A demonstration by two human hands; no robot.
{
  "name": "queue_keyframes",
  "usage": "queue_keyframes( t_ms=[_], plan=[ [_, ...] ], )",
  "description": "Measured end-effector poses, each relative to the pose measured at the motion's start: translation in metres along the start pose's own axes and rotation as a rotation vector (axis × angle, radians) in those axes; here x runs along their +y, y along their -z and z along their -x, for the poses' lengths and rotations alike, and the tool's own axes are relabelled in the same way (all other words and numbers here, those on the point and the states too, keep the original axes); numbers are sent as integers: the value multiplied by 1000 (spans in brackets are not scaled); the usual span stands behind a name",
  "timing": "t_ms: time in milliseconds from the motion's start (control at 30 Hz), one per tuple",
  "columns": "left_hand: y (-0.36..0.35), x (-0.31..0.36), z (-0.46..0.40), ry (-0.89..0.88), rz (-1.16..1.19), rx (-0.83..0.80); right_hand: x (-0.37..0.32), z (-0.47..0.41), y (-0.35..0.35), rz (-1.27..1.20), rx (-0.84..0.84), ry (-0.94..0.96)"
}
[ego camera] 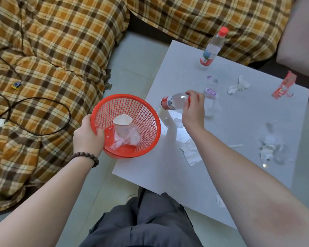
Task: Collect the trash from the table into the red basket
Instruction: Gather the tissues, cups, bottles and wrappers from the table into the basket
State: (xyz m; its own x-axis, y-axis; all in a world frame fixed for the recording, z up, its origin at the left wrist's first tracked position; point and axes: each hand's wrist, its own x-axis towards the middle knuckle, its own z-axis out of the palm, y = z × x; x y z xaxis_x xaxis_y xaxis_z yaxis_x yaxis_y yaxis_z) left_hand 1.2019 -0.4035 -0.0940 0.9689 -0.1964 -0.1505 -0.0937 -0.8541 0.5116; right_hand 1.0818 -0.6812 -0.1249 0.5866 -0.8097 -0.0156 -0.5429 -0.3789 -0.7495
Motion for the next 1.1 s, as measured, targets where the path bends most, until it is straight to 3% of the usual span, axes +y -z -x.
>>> queue_keyframes(
  t_ms=[167, 300, 400, 500, 700, 967, 1100],
  plan=[
    [11, -6, 21, -19, 33, 20, -40, 50, 33, -139, 186, 164],
    [27, -18, 50, -41, 96, 50, -81, 105, 51, -194, 238, 298],
    [42, -25, 77, -63, 157, 69, -101, 149, 54, -177, 160, 401],
    [56, -31, 100, -97, 217, 91, -105, 191, 50, -116, -65, 498],
    [74, -32, 138, -160, 276, 99, -88, 242, 36, 66, -341, 486],
    [65, -31, 171, -112, 249, 32, -64, 256, 54, 142, -424, 415],
    [53, -31, 175, -70, 210, 40, -40, 247, 72, 68, -328, 362]
  ],
)
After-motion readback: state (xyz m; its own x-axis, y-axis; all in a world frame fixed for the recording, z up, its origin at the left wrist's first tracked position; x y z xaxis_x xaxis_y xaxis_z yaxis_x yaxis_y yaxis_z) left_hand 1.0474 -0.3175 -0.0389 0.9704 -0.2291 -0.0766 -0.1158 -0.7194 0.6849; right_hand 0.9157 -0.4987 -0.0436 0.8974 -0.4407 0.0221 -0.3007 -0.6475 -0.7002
